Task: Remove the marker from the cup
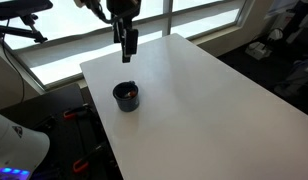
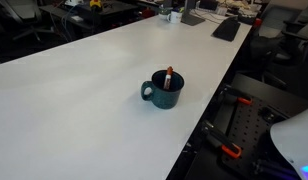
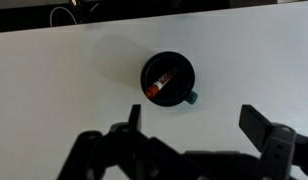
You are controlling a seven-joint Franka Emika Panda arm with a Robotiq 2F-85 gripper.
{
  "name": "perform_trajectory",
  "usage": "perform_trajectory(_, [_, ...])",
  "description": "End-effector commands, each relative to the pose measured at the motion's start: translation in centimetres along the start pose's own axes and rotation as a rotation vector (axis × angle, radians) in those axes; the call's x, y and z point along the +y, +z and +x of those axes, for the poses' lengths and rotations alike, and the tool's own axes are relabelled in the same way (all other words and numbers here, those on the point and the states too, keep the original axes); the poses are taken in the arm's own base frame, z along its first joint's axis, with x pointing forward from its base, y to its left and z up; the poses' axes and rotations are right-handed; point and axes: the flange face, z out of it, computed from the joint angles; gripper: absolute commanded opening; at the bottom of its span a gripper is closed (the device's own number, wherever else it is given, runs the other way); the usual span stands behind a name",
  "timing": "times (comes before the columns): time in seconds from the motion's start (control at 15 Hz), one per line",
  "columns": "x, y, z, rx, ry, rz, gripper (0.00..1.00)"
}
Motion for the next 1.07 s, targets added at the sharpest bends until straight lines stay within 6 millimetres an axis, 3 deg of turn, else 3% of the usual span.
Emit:
perform_trajectory(0.0, [0.5,0.5,0.0,-0.007,0.007,0.002,1.00])
perform_trajectory(0.33, [1.1,1.1,0.1,-0.011,0.007,0.007,1.00])
perform_trajectory(1.0, [2.8,8.8,1.8,0.014,0.020,0.003,1.00])
